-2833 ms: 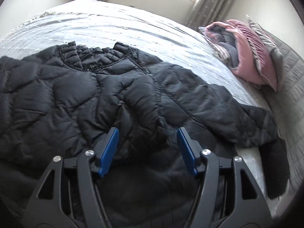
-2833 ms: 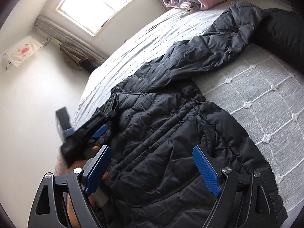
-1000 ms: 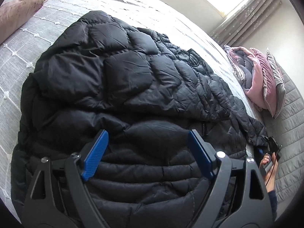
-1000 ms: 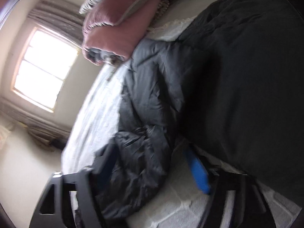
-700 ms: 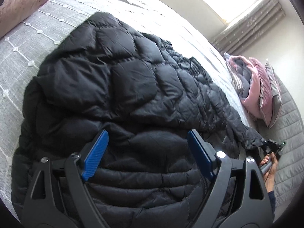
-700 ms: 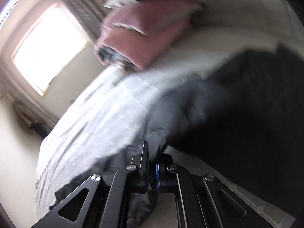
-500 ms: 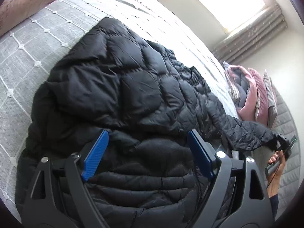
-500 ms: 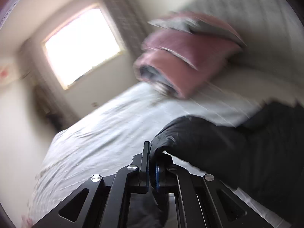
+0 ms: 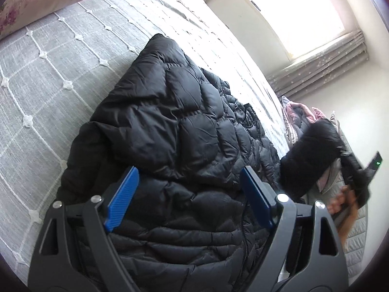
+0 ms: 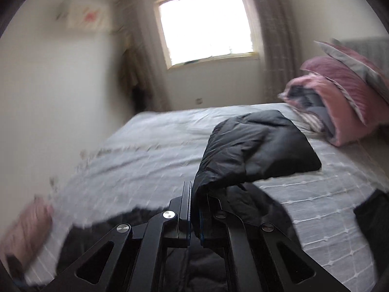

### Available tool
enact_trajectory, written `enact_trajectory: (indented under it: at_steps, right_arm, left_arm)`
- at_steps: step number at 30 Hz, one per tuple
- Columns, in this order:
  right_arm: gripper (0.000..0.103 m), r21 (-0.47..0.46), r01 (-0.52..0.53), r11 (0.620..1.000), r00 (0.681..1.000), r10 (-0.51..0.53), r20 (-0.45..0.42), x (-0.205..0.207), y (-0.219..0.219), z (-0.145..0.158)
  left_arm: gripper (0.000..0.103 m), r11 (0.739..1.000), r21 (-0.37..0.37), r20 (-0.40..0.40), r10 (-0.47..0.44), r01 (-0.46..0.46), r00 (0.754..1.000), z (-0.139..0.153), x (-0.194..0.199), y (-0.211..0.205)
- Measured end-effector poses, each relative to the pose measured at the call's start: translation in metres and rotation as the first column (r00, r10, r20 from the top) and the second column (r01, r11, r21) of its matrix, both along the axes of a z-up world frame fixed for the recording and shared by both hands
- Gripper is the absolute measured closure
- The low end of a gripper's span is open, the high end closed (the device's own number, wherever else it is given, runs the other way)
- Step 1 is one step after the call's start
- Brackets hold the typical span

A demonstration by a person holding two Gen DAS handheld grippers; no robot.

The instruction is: Fold large clothes

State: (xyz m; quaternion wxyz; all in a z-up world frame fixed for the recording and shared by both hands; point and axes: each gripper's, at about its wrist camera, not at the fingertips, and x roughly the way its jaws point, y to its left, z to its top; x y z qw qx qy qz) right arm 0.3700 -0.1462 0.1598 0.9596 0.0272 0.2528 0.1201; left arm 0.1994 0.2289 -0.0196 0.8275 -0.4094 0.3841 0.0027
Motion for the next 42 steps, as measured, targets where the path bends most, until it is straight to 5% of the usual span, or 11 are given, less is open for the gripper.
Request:
enact_trajectory:
  at_steps: [3, 7, 10, 20, 25, 28, 34, 36, 38, 42]
  right_arm:
    - [0.099, -0.203, -0.090, 0.975, 0.996, 0.084, -0.035, -0.004, 0.051, -0.051]
    - [0.099, -0.331, -0.217, 0.918, 0.970, 0.165, -0.176, -0.009, 0.086, -0.123]
    - [0.098, -0.362, -0.291, 0.886, 0.947, 0.212, -0.243, -0.018, 0.097, -0.148]
    - [0.074, -0.355, -0.446, 0.822, 0.890, 0.366, -0.272, -0.049, 0.117, -0.146]
    - [0.073, -0.289, -0.538, 0.792, 0.828, 0.434, -0.354, -0.060, 0.118, -0.152]
    - [0.073, -0.327, -0.564, 0.759, 0.810, 0.432, -0.396, -0.068, 0.125, -0.162]
    - [0.072, -0.138, -0.520, 0.843, 0.823, 0.451, -0.345, -0.078, 0.097, -0.130]
    - [0.065, -0.143, -0.476, 0.868, 0.844, 0.404, -0.354, -0.091, 0.083, -0.119]
    - [0.042, -0.166, -0.377, 0.911, 0.875, 0.292, -0.386, -0.103, 0.061, -0.115]
    - [0.039, -0.029, -0.199, 0.979, 0.867, 0.163, -0.472, -0.145, -0.014, -0.119]
  left_arm:
    - [0.018, 1.000, -0.018, -0.004, 0.005, -0.005, 1.000, -0.002, -0.002, 0.007]
    - [0.018, 0.998, -0.054, -0.006, 0.021, -0.022, 1.000, -0.005, -0.003, 0.017]
    - [0.018, 0.997, -0.073, -0.010, 0.029, -0.030, 1.000, -0.007, -0.003, 0.021]
    - [0.018, 0.994, -0.102, -0.014, 0.033, -0.034, 0.999, -0.011, -0.003, 0.021]
    - [0.018, 0.995, -0.098, -0.018, 0.030, -0.032, 0.999, -0.012, -0.001, 0.020]
    - [0.018, 0.995, -0.101, -0.021, 0.024, -0.026, 0.999, -0.013, 0.000, 0.018]
    - [0.018, 0.993, -0.108, -0.025, 0.043, -0.045, 0.999, -0.014, -0.002, 0.026]
    - [0.018, 0.994, -0.097, -0.047, 0.042, -0.046, 0.998, -0.017, -0.001, 0.028]
    - [0.018, 0.998, -0.061, -0.080, 0.027, -0.031, 0.996, -0.021, 0.000, 0.027]
    - [0.018, 0.995, -0.089, -0.083, 0.033, -0.040, 0.996, -0.023, -0.003, 0.036]
